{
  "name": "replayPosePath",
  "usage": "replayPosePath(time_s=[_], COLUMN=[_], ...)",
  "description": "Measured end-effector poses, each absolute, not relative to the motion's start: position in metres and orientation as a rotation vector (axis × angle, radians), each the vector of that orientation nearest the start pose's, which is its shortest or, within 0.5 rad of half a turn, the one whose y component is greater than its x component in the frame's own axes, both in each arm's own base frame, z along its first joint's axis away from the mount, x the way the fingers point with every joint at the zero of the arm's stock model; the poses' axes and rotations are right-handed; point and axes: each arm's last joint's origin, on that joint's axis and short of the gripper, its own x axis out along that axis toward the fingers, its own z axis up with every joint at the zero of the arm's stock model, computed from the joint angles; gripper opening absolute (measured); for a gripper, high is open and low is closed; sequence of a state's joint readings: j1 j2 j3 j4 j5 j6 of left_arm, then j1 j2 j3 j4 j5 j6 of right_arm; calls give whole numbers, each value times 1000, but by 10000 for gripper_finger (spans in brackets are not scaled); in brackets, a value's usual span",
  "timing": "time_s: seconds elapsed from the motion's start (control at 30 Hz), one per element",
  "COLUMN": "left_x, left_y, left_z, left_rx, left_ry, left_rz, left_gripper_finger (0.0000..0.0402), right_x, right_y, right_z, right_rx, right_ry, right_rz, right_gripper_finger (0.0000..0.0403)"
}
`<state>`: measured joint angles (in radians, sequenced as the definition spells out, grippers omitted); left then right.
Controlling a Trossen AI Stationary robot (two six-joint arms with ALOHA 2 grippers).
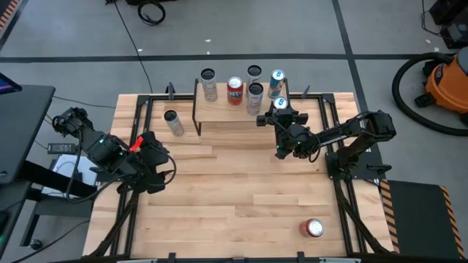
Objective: Place canned beverage on shelf
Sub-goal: Put the blue soda can on the shelf aligned with the other blue soda can
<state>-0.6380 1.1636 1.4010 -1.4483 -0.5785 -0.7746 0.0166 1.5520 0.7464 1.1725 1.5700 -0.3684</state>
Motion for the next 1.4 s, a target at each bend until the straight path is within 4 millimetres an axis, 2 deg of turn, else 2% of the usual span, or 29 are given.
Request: replayPosePath(time_s=[1.13, 1.4], left_x=[147, 147], left_y=[-90, -90], left_z=[376, 376], left_rx=[-19, -20], left_ry=[920, 919], left_rz=[320, 320], left_gripper_finger=[316, 316], right_x=[291, 289], right_y=[-24, -23], right_z=[258, 263], right_rx=[-21, 45], right_ry=[20, -44], right_rz=[-1552, -1550], right_gripper_finger=[270, 270])
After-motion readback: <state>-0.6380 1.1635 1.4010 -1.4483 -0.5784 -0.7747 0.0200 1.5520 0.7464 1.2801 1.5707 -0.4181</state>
